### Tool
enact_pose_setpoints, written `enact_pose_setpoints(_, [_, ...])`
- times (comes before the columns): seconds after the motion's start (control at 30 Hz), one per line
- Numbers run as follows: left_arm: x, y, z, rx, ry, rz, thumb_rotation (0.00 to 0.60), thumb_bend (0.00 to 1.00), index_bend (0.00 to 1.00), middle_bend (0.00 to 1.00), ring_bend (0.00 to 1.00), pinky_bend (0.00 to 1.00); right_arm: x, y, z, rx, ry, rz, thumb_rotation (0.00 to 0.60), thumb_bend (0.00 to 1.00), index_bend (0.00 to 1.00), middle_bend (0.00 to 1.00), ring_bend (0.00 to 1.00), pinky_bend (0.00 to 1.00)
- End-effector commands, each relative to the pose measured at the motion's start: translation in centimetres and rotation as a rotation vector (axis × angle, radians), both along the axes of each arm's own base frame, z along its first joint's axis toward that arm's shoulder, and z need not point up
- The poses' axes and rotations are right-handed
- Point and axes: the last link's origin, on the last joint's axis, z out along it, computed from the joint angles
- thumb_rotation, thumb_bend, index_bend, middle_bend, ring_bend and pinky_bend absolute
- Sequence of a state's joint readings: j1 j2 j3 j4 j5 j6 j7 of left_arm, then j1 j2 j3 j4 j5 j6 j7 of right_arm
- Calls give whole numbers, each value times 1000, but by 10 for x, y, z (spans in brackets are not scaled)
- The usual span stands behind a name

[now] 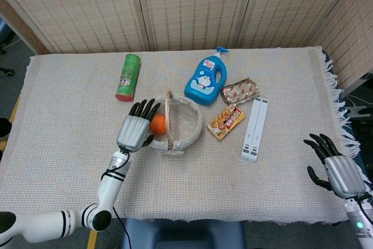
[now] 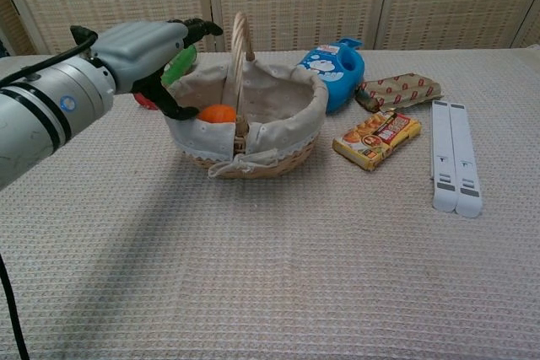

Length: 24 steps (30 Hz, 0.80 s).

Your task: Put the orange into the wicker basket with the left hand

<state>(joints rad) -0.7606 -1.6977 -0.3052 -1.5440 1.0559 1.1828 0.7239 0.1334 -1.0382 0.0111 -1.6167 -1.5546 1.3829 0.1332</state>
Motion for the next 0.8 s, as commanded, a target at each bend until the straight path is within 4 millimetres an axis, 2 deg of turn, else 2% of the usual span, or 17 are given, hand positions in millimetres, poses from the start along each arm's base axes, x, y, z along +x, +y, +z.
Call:
enact_pose_setpoints(0.03, [0,0,-1,3,-2,0,600,209,0,0,0,109,0,0,0,1,0,-1,600,353,154,53,0,461])
enact_pose_setpoints(0.17, [-4,2,1,42,42,-10,600,210,0,0,0,109,0,0,0,1,0,-2,600,353,153,53,0,461])
enact_pose_setpoints(0.3, [-18,3,9,105,116,-16,600,270,0,0,0,109,0,0,1,1,-1,-2,600,354,154,53,0,461])
enact_pose_setpoints(0.4, [-42,1,20,113,125,31,600,348,0,0,0,112,0,-1,0,4,0,-2,600,353,154,53,0,461])
enact_pose_setpoints(0.43, [-53,-1,26,114,123,48,600,405,0,0,0,117,0,-1,0,7,1,-2,600,353,154,53,0,461])
enact_pose_setpoints(0.47, [-60,-4,31,115,117,56,600,471,0,0,0,120,0,-1,-1,10,2,-1,600,353,154,53,0,461])
enact_pose_setpoints(0.53, [-82,-12,42,117,98,81,600,677,0,0,0,125,0,-2,-2,13,6,-3,600,353,154,53,0,461])
enact_pose_setpoints(0.63, [-122,-34,60,115,88,117,600,852,0,0,0,128,0,-4,-3,17,8,-7,600,353,154,53,0,461])
enact_pose_setpoints(0.7, [-146,-51,71,114,81,144,600,892,0,0,0,128,0,-4,-3,15,12,-8,600,353,154,54,0,461])
enact_pose_setpoints(0.8, [-174,-77,82,106,48,182,600,895,0,0,0,129,0,-4,-4,11,15,-9,600,353,154,53,0,461])
